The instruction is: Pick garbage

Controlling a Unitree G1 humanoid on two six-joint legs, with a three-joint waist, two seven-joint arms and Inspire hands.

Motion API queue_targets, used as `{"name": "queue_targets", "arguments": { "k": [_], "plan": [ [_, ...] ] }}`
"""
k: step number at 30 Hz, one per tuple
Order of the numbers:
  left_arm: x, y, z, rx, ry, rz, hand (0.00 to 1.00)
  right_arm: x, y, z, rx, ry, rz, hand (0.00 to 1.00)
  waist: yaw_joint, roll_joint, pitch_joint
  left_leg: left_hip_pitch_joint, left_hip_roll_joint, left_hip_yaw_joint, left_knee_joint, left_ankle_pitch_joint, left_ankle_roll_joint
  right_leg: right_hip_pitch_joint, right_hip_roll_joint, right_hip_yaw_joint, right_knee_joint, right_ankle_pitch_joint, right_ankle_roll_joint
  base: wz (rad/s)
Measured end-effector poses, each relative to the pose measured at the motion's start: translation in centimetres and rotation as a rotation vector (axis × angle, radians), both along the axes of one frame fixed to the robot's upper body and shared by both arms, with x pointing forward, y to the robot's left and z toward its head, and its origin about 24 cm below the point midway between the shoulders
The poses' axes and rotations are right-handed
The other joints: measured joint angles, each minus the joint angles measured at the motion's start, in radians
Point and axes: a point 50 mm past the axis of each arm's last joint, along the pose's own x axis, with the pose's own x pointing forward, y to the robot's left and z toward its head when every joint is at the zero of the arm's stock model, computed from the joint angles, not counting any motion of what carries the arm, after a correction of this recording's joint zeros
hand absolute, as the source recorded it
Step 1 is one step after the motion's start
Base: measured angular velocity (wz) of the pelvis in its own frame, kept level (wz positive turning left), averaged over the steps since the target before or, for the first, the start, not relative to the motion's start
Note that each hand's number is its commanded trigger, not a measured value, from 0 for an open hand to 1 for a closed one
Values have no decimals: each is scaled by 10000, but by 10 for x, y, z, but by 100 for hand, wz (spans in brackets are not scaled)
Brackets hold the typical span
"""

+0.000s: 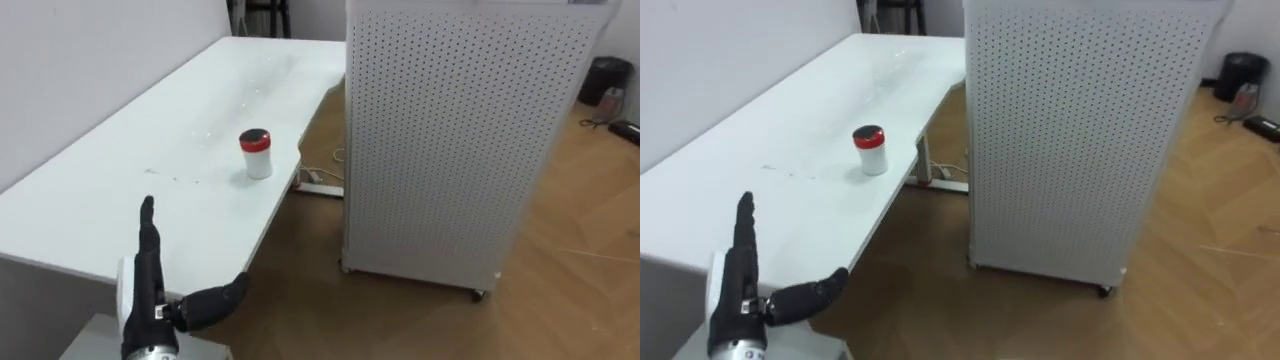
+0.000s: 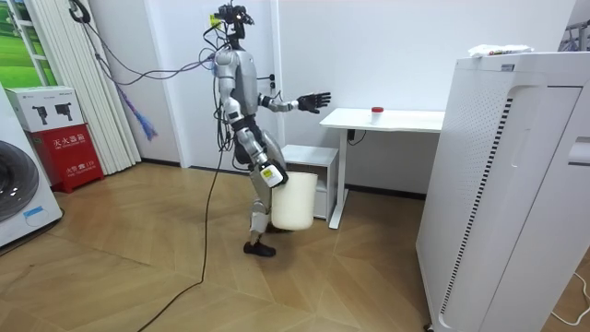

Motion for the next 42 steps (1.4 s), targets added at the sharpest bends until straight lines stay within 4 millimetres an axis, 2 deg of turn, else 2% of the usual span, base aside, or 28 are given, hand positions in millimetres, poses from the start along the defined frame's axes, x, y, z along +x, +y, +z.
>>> {"name": "queue_targets", "arguments": {
  "k": [1, 2, 3, 4, 5, 6, 7, 8, 10, 11, 12, 13, 14, 15, 17, 18, 19, 20, 21, 23, 24, 25, 26, 27, 29, 33, 42],
  "plan": [
    [-3, 1, -3, 11, 129, 41, 0, -4, 1, -2, 1, 202, 104, 100, 166, -138, -91, -48, -138, -382, -767, 727, 34, 43, -14, 326, 153, -230, 141, -63],
    [-5, 2, -4, 15, 178, 84, 0, -4, 2, -2, 7, 286, 168, 100, 243, -104, -149, -15, -192, -552, -907, 1021, 19, 87, -17, 416, 189, -329, 237, -63],
    [-6, 3, -5, 20, 212, 98, 0, -5, 2, -2, 16, 318, 182, 100, 324, -147, -196, 78, -339, -676, -892, 1377, 140, 158, -25, 559, 192, -496, 452, -49],
    [-6, 3, -5, 26, 221, 99, 0, -5, 3, -2, 30, 337, 201, 100, 403, -275, -247, 91, -464, -638, -793, 1425, 164, 174, -73, 706, 146, -563, 614, -44],
    [-6, 3, -5, 39, 220, 98, 0, -4, 3, -2, 33, 331, 214, 100, 481, -325, -245, 89, -481, -552, -714, 1433, 172, 187, -115, 776, 125, -577, 635, -48],
    [-6, 3, -5, 29, 231, 66, 0, -3, 3, -1, 10, 279, 237, 100, 568, -331, -233, 40, -496, -453, -384, 1510, 354, 272, -190, 835, 89, -627, 684, -33],
    [-6, 3, -5, 21, 251, -18, 0, -3, 4, -2, 13, 317, 272, 100, 533, -343, -216, 30, -590, -422, 0, 1157, 714, 488, -299, 841, 2, -763, 786, -19],
    [-5, 2, -5, 14, 263, -90, 0, -4, 4, -2, 4, 374, 302, 100, 486, -366, -221, 58, -680, -419, 108, 992, 772, 616, -394, 836, -48, -845, 855, 4],
    [-4, 0, -5, -181, 297, -258, 0, -2, 2, -1, -110, 385, 447, 100, 402, -430, -204, 118, -1045, -232, 553, 411, 1032, 809, -870, 830, 139, -1215, 1120, 3],
    [-4, 0, -5, -180, 308, -272, 0, -1, 2, -1, -140, 369, 522, 100, 389, -436, -193, 138, -1111, -151, 669, 249, 1079, 807, -991, 789, 288, -1296, 1192, -11],
    [-4, 0, -5, -195, 324, -335, 0, 0, 3, -1, -175, 366, 648, 100, 398, -448, -177, 204, -1227, -5, 858, -21, 1208, 698, -1247, 627, 895, -1397, 1347, -12],
    [-4, 0, -6, -214, 356, -393, 0, 0, 5, -1, -193, 384, 784, 100, 418, -468, -161, 332, -1345, 97, 983, -211, 1319, 499, -1492, 540, 1745, -1392, 1359, -6],
    [-4, 0, -6, -204, 354, -403, 0, 1, 6, -1, -188, 360, 844, 100, 407, -466, -136, 403, -1386, 159, 1080, -322, 1382, 382, -1601, 551, 2087, -1360, 1389, 0],
    [-3, -1, -7, -192, 408, -418, 0, 4, 9, -1, -193, 297, 981, 100, 421, -430, -107, 496, -1410, 199, 1333, -624, 1444, 251, -1734, 554, 2661, -1249, 1482, -6],
    [-4, 1, -9, -131, 540, -369, 0, 10, 13, 2, -147, 58, 1184, 100, 403, -400, -74, 596, -1431, 233, 1582, -998, 1505, 36, -1877, 292, 3439, -996, 1506, -8],
    [-4, 1, -11, -119, 632, -364, 0, 14, 15, 4, -107, -127, 1242, 100, 398, -345, -11, 730, -1412, 233, 1611, -1155, 1562, -83, -1969, 216, 3824, -693, 1537, -8],
    [-4, 2, -12, -130, 697, -336, 0, 17, 17, 5, -90, -223, 1309, 100, 418, -236, 2, 794, -1323, 166, 1597, -1251, 1577, -234, -1957, 161, 4010, -429, 1551, -12],
    [-4, 2, -12, -116, 683, -341, 0, 18, 17, 5, -65, -263, 1333, 100, 462, -195, 7, 803, -1293, 85, 1551, -1274, 1572, -357, -1925, 124, 3959, -475, 1567, -18],
    [-3, 2, -11, -93, 641, -344, 0, 21, 18, 6, -71, -356, 1414, 100, 538, -92, 39, 814, -1193, 58, 1458, -1278, 1569, -698, -1882, 15, 3817, -758, 1533, -16],
    [-3, 1, -11, -134, 605, -327, 0, 19, 19, 5, -100, -299, 1488, 100, 634, 23, 42, 961, -1047, 55, 1169, -1262, 1537, -1110, -1711, 1, 3019, -903, 1487, -10],
    [-4, 2, -12, -132, 623, -207, 0, 17, 20, 5, -137, -221, 1662, 100, 659, 26, 40, 1148, -1002, 48, 939, -1230, 1483, -1253, -1653, -2, 2091, -848, 1462, 0],
    [-4, 3, -13, -119, 663, -98, 0, 17, 21, 4, -189, -181, 1837, 100, 623, 4, 27, 1315, -997, 30, 782, -1226, 1426, -1241, -1581, -1, 1020, -506, 1399, 4],
    [-4, 3, -13, -117, 662, -67, 0, 17, 21, 4, -216, -184, 1904, 100, 612, 0, 36, 1394, -990, 9, 760, -1250, 1382, -1247, -1508, 11, 645, -10, 1484, 21],
    [-5, 2, -15, -157, 731, -50, 0, 15, 22, 4, -279, -112, 2060, 100, 540, 89, -44, 1486, -919, -188, 721, -1291, 1277, -1091, -1308, -37, 388, 385, 1534, 16],
    [-5, 4, -14, -122, 682, 35, 0, 18, 23, 5, -337, -166, 2230, 100, 566, 158, -84, 1620, -756, -341, 538, -1274, 1125, -694, -1096, -289, -39, 513, 1395, 18],
    [-5, 5, -14, -64, 722, 122, 0, 22, 25, 7, -296, -348, 2505, 100, 586, 37, -138, 1843, -572, -543, 209, -1153, 913, -238, -836, -549, -757, 639, 1255, 9],
    [-4, 7, -14, -260, 764, 273, 0, 30, 27, 10, -195, -561, 2845, 100, 525, -240, -77, 2611, -585, -712, -549, -1040, 749, 514, -735, -635, -1356, 649, 1238, 4]
  ]
}}
